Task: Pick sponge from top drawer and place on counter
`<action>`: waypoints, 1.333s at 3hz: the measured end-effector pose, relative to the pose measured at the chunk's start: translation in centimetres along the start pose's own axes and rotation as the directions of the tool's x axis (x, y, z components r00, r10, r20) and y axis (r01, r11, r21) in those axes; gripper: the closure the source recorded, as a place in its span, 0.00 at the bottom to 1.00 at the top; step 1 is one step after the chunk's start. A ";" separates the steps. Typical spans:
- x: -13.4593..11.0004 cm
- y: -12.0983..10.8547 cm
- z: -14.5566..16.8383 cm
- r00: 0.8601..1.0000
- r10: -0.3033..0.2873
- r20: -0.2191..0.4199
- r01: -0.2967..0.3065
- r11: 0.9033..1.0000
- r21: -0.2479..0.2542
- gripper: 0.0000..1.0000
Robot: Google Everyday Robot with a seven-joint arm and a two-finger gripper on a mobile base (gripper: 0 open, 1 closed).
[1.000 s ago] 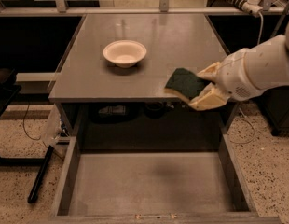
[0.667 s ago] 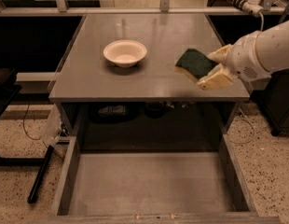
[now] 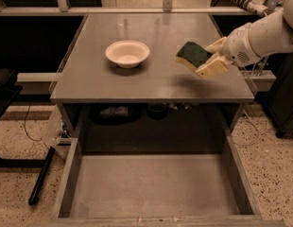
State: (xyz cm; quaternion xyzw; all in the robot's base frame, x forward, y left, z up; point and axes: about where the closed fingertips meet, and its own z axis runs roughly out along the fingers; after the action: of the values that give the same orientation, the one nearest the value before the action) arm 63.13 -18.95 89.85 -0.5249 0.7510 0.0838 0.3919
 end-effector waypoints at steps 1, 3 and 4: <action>0.2 -1.2 2.5 1.000 -0.010 -0.024 0.008 0.998 -0.059 1.00; 0.0 -1.3 2.5 1.000 -0.013 -0.022 0.011 0.998 -0.063 0.59; 0.0 -1.3 2.5 1.000 -0.013 -0.022 0.011 0.998 -0.063 0.35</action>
Offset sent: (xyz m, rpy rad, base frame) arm 0.0186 0.0056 -0.0124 -0.0139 0.0408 0.0333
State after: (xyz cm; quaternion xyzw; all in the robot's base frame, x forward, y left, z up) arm 65.52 -18.14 88.50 -0.5424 0.7490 0.0994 0.3673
